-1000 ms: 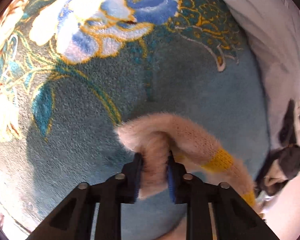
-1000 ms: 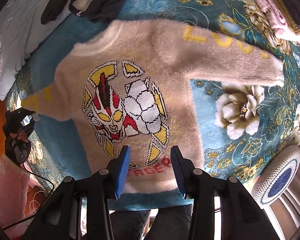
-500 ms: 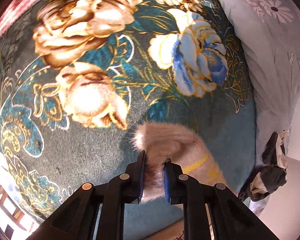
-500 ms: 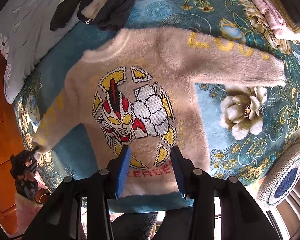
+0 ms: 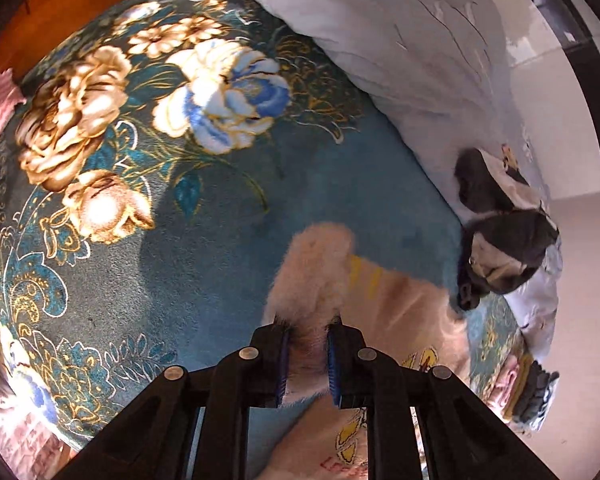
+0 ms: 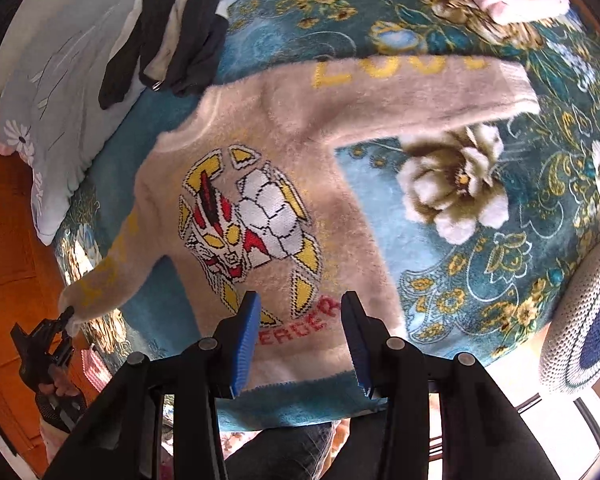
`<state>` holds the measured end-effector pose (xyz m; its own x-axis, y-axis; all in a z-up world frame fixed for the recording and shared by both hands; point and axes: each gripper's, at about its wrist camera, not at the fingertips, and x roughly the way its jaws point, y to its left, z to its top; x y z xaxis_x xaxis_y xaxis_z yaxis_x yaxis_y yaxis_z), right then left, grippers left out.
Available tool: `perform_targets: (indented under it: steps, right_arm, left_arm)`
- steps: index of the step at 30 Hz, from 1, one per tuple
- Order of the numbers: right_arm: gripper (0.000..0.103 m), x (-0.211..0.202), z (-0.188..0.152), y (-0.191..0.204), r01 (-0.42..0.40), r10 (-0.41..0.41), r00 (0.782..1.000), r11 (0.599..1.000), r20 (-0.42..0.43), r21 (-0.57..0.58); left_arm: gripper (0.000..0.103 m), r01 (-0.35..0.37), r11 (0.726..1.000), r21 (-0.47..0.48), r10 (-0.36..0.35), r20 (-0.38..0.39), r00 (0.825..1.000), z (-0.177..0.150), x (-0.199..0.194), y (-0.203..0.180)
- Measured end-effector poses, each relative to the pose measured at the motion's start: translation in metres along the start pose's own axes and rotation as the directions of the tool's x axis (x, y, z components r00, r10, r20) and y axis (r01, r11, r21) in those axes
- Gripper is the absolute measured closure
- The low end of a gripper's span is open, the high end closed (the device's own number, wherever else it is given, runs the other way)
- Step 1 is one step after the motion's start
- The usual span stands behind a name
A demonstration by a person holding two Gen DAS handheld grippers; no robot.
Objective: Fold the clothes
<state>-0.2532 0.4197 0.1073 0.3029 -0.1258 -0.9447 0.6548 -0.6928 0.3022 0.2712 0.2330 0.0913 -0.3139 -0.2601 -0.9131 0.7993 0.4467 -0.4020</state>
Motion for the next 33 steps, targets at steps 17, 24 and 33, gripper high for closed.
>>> perform_targets:
  steps: [17, 24, 33]
  right_arm:
    - [0.060, 0.017, 0.085, -0.201, -0.174, 0.180, 0.984, 0.943, 0.003, 0.284]
    - [0.060, 0.035, 0.111, -0.258, -0.205, 0.220, 0.976, 0.908, 0.003, 0.365]
    - [0.060, 0.041, 0.144, -0.303, -0.201, 0.182, 0.980, 0.872, 0.085, 0.446]
  left_arm:
    - [0.086, -0.035, 0.894, 0.447, 0.102, -0.128, 0.987, -0.140, 0.086, -0.284]
    - [0.086, -0.171, 0.799, 0.577, 0.340, -0.198, 0.919, -0.205, 0.206, -0.363]
    - [0.055, -0.180, 0.796, 0.578, 0.402, -0.282, 0.871, -0.222, 0.247, -0.374]
